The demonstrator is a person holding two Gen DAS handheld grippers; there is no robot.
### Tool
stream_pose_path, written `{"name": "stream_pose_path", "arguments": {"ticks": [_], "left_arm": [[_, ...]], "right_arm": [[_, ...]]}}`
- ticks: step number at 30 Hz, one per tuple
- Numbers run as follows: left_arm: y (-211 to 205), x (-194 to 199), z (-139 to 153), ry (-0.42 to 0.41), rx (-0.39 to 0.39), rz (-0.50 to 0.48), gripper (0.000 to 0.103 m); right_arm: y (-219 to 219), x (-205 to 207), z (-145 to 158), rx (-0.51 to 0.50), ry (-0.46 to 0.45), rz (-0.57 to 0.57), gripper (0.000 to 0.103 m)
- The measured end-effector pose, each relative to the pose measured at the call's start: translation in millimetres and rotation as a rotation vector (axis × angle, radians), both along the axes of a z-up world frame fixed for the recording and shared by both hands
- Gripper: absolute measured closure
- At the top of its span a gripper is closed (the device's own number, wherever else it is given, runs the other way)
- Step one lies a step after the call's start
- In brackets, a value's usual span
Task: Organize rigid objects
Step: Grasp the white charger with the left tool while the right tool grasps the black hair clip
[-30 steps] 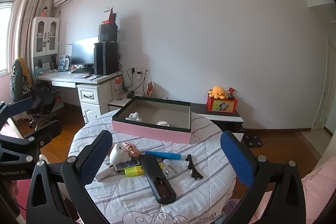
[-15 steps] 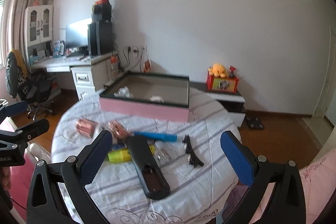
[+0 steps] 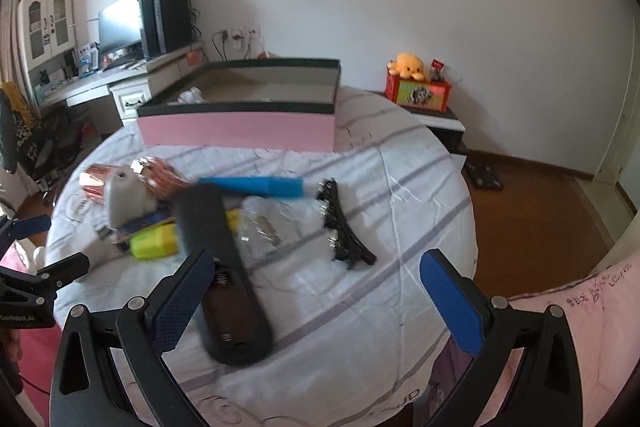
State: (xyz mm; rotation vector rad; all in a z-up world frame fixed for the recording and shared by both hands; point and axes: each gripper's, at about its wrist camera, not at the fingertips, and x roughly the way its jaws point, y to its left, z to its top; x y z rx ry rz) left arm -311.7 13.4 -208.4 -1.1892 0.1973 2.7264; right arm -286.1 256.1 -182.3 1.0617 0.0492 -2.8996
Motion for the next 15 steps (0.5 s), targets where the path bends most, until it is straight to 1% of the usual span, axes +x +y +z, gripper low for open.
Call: {"name": "stream_pose_path", "arguments": {"ticks": [1,3,5,8,9,11,13,14,15], "left_arm": [[0,-2,-3,-0.015,-0.012,-0.004,0.020],[0,-5,-9,-0.044,-0.012,-0.032,0.035],[0,-5,-10,-0.050,0.012,-0.058,0.041],[0,-5,-9,-0.055,0.036,-0.090,0.053],[1,-5,-8,-0.056,0.036,-0.101,0.055],[3,-6,-9,-0.056,0.025,-0.113,0.055],[2,-5,-8,-0.057,0.031,-0.120,0.056],[1,-6,-8,-0.059,0.036,-0.124,0.060],[-1,-5,-7,-0.062,0.047,-0.125,0.062]], "right_arm": [[3,-2,-2,0.001,-0.004,-0.006,0.000],[13,-10,-9,-0.006,-0.026,-0.014,0.000],[21,-17,-14,-0.012,-0.037,-0.020,0.000],[28,-29,-21,-0.001,-0.048,-0.021,0.000],[31,-34,-23,-0.009,-0.050,-0.009,0.001],[32,-40,-26,-0.019,-0.058,0.016,0.007],[32,-50,-32,-0.009,-0.083,0.044,0.015],[32,-53,-34,-0.007,-0.089,0.052,0.020],[33,-58,-36,-0.009,-0.097,0.063,0.032]]}}
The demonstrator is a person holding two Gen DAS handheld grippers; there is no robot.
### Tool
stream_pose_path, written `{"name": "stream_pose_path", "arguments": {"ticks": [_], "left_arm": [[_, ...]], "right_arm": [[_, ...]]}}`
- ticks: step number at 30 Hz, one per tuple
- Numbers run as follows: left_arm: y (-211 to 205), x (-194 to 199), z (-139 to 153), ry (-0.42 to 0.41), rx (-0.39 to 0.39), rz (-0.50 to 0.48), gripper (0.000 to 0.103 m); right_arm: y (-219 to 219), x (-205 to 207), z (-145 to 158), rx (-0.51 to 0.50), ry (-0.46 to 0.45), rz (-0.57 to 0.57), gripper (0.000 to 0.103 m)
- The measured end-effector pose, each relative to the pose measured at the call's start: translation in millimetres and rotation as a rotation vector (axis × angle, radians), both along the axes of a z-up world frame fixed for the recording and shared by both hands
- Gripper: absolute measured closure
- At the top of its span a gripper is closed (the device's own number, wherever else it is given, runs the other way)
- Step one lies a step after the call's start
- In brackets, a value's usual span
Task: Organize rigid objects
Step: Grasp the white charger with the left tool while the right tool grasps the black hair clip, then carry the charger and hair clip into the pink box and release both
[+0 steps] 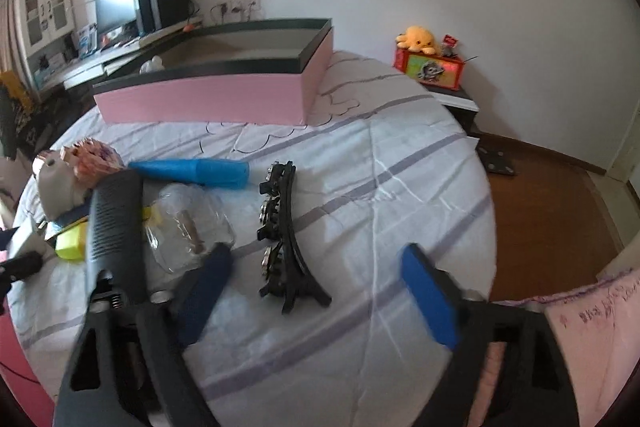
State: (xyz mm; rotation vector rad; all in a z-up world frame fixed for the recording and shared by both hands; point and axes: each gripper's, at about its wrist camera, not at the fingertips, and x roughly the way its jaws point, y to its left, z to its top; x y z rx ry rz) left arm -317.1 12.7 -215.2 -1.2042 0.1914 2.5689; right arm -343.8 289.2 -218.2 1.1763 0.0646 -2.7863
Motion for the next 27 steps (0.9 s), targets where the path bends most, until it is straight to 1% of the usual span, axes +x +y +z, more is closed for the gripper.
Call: {"name": "stream_pose_path", "arguments": {"ticks": [1,2,4,5,6,9,10,11,14,17,19,21,27], "left_arm": [[-1,0,0,-0.005,0.005,-0.003,0.062],[-2,0,0,-0.007,0.005,-0.008,0.062],[-2,-1,0,-0.008,0.002,-0.009,0.062],[-3,-1,-1,-0.007,0.004,-0.008,0.062],[-3,0,-1,-0.006,0.003,-0.008,0.062],[-2,1,-1,-0.004,0.001,-0.004,0.062],[-3,2,0,-0.005,0.003,-0.008,0.062],[-4,3,0,-0.006,0.009,-0.010,0.062],[-7,4,3,-0.002,0.023,-0.006,0.062],[-9,5,7,0.008,0.029,-0.007,0.062],[-11,6,10,0.014,0.034,-0.007,0.062],[-12,8,13,0.025,0.039,-0.006,0.062],[-14,11,27,0.065,0.049,-0.012,0.062]], "right_arm": [[1,-2,0,-0.007,0.000,0.009,0.037],[1,-3,0,-0.012,0.004,0.018,0.039],[-1,-8,2,-0.011,-0.001,0.044,0.046],[-2,-11,2,-0.008,-0.001,0.053,0.048],[-3,-13,2,-0.004,-0.005,0.062,0.052],[-8,-15,0,-0.002,-0.009,0.093,0.068],[-10,-15,1,0.002,-0.014,0.109,0.079],[-10,-14,1,0.003,-0.017,0.121,0.082],[-15,-10,3,0.020,-0.015,0.122,0.083],[-11,-6,6,-0.021,-0.010,0.109,0.083],[-10,0,10,-0.023,0.002,0.100,0.083],[-8,5,16,-0.046,0.017,0.091,0.083],[-12,15,39,-0.068,0.069,0.085,0.083]]}}
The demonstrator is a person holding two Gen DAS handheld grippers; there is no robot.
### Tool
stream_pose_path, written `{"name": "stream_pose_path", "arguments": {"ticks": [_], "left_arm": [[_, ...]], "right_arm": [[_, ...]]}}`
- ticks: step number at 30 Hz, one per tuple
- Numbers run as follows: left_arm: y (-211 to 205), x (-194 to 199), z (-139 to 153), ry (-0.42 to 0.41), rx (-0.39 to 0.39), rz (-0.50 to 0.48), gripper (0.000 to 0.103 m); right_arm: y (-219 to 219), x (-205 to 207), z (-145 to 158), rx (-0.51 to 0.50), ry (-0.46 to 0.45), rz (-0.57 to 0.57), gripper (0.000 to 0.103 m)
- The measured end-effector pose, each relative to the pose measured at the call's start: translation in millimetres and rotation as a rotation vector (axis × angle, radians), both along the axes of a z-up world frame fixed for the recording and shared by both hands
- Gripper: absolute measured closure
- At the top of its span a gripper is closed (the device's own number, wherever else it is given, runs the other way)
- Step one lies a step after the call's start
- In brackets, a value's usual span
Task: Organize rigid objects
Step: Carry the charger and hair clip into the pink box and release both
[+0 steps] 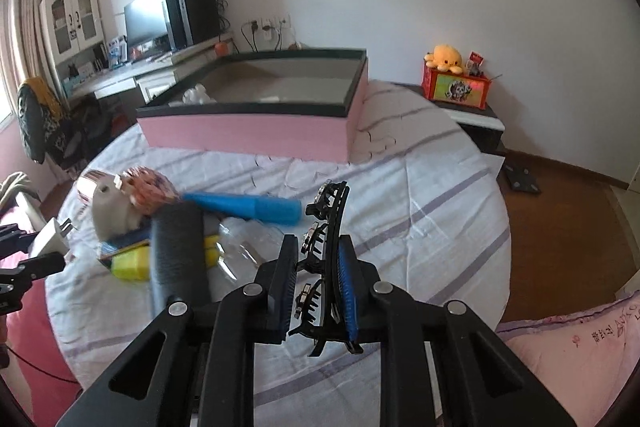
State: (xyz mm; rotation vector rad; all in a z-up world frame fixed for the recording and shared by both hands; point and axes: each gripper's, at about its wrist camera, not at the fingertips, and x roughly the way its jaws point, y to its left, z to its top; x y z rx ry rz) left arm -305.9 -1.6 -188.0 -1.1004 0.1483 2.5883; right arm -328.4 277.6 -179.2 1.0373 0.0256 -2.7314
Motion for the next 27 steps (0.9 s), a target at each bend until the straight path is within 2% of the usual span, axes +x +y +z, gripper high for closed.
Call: {"name": "stream_pose_path", "arguments": {"ticks": [13,19,27], "left_arm": [[9,-4,52,0.146,-0.009,0.003,0.062],[17,-22,87,0.232,-0.001,0.007,0.062],[35,-57,118,0.282,0.002,-0.014,0.062]], "right_arm": [[-23,11,42,-0.042,0.086,0.053,0.083],[-32,8,71,-0.052,0.154,0.077,0.083],[-41,-11,101,-0.051,0.220,0.108,0.083]]}}
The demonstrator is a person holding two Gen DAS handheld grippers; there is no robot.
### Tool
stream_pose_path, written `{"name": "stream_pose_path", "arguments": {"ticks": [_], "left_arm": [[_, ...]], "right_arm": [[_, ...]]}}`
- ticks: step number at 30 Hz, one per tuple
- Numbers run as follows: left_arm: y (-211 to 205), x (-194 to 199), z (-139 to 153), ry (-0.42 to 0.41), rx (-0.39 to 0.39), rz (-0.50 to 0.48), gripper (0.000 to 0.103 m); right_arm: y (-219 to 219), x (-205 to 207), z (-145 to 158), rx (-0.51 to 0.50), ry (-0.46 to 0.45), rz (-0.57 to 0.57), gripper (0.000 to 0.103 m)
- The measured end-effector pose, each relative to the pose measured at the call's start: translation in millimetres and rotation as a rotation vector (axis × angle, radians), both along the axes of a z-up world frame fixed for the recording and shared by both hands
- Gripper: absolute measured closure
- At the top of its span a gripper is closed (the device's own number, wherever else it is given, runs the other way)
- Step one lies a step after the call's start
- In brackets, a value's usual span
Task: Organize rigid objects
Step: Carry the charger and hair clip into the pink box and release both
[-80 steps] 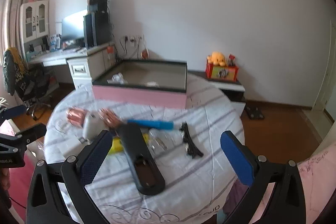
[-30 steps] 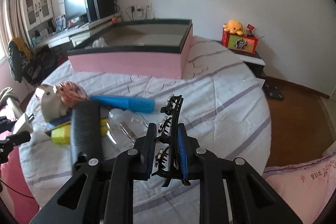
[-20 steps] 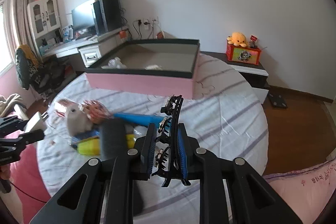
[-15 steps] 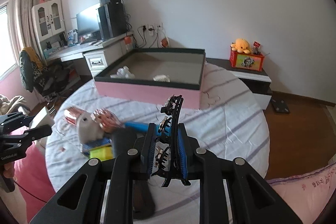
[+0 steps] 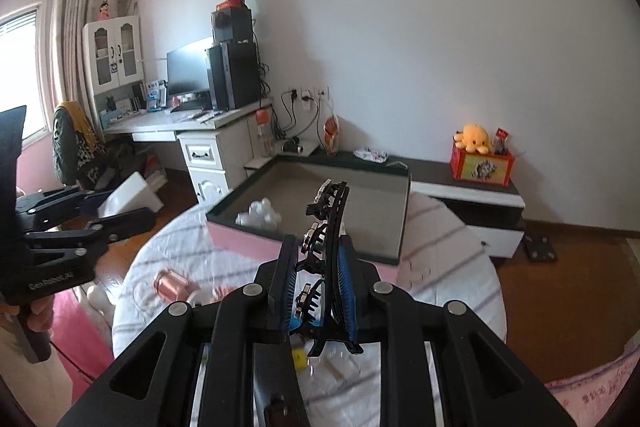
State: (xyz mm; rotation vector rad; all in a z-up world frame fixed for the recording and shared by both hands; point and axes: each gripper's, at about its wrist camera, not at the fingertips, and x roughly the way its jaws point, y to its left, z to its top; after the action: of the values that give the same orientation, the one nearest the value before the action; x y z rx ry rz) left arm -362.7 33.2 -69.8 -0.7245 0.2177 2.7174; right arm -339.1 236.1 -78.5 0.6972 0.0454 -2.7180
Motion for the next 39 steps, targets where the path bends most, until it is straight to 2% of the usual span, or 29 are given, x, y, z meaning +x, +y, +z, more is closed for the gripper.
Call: {"name": "stream_pose_path", "arguments": {"ticks": [3,12,20,23,31,35,39], "left_arm": [[9,-21,5,0.000,-0.001,-0.021,0.062],[27,-98,-5,-0.086,-0.007,-0.049,0.062],[44,-167,-36,-0.209,0.003,-0.072,0.062],[54,-188,-55,-0.257,-0.017,-0.068,0.062],[72,-211,-98,-0.356,-0.083,-0.061,0.062],[75,-212,-109,-0.371,-0.110,-0.050,0.062],[71,-211,-113,-0.371,-0.125,-0.024,0.062]], "right_arm": [[-3,-11,3,-0.002,0.002,0.008,0.083],[0,-72,-9,0.001,-0.052,0.020,0.083],[-4,-133,-37,0.033,-0.153,0.011,0.083],[-7,-154,-53,0.050,-0.199,0.012,0.083],[-15,-181,-90,0.101,-0.300,0.015,0.083],[-18,-182,-104,0.155,-0.322,0.000,0.083],[-20,-181,-104,0.196,-0.317,-0.010,0.083]]}}
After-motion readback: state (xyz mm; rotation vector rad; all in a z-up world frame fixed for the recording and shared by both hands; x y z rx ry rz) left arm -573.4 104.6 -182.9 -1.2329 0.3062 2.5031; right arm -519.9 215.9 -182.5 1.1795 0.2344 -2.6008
